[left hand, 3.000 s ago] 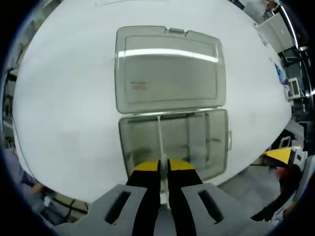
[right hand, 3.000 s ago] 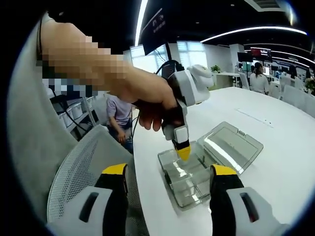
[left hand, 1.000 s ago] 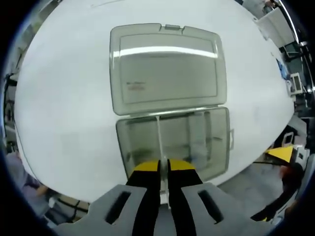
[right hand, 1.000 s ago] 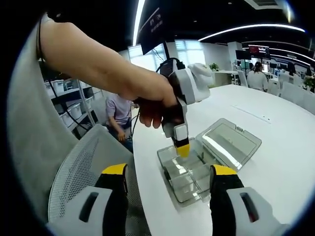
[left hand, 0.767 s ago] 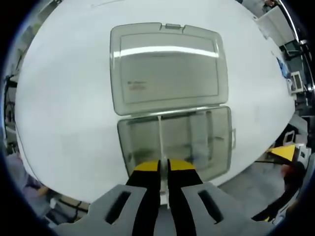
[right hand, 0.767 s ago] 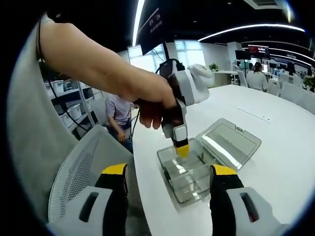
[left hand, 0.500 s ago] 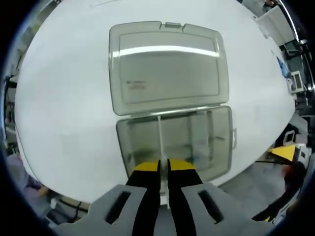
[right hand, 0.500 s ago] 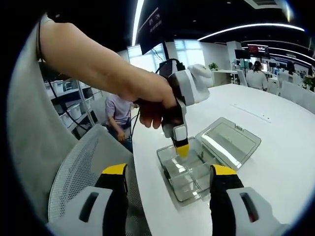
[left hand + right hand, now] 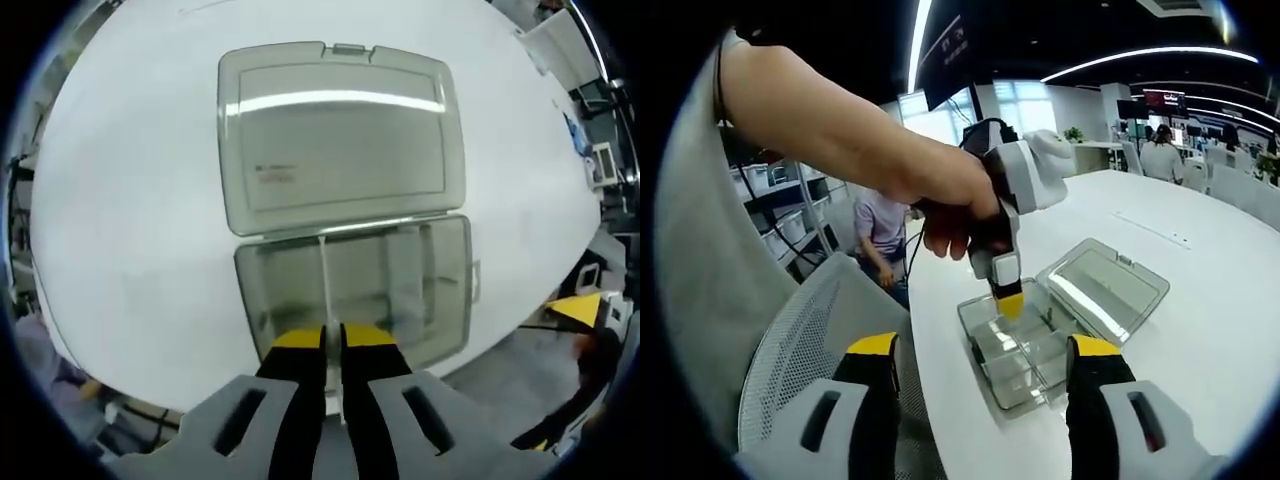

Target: Insert the divider into the dual guide fixture by aligning both edges with the guide slots and pushing it downward to the bottom, including one-sided entry, uneven engagement, binding, and posture correction.

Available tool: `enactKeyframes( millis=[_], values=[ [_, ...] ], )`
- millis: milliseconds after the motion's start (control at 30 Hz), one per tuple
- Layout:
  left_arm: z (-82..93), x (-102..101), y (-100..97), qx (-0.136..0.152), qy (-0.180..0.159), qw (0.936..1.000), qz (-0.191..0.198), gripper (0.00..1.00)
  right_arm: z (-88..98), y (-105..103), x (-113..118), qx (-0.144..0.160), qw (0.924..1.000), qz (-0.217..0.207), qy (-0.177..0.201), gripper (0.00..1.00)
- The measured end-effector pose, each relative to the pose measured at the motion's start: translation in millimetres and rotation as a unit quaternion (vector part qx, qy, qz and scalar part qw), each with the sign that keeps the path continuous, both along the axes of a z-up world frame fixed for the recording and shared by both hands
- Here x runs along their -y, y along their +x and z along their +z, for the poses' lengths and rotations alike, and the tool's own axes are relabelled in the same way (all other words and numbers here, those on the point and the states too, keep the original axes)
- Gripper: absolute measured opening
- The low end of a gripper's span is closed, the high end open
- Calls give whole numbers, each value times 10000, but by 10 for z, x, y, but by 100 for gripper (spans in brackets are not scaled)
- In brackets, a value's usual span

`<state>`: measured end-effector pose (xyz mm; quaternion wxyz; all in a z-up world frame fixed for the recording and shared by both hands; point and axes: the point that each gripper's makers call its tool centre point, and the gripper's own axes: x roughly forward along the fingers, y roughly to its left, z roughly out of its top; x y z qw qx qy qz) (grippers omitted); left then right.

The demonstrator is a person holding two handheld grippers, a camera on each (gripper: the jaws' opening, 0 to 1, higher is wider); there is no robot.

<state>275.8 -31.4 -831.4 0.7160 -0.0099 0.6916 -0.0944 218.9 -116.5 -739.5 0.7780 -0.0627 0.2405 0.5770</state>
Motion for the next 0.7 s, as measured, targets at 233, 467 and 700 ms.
enactKeyframes(
  millis=[233, 467, 700],
  values=[
    [13, 31, 2, -14, -21, 10000, -12, 1, -14, -15, 7, -14, 10000, 36, -50, 64],
    [-10, 17, 19, -15, 12, 10000, -70, 1, -6, -20, -3, -30, 10000, 35, -51, 64],
    [-3, 22, 17, -10, 31, 9999, -133, 1, -6, -18, -16, -37, 10000, 45, -66, 64]
  ],
)
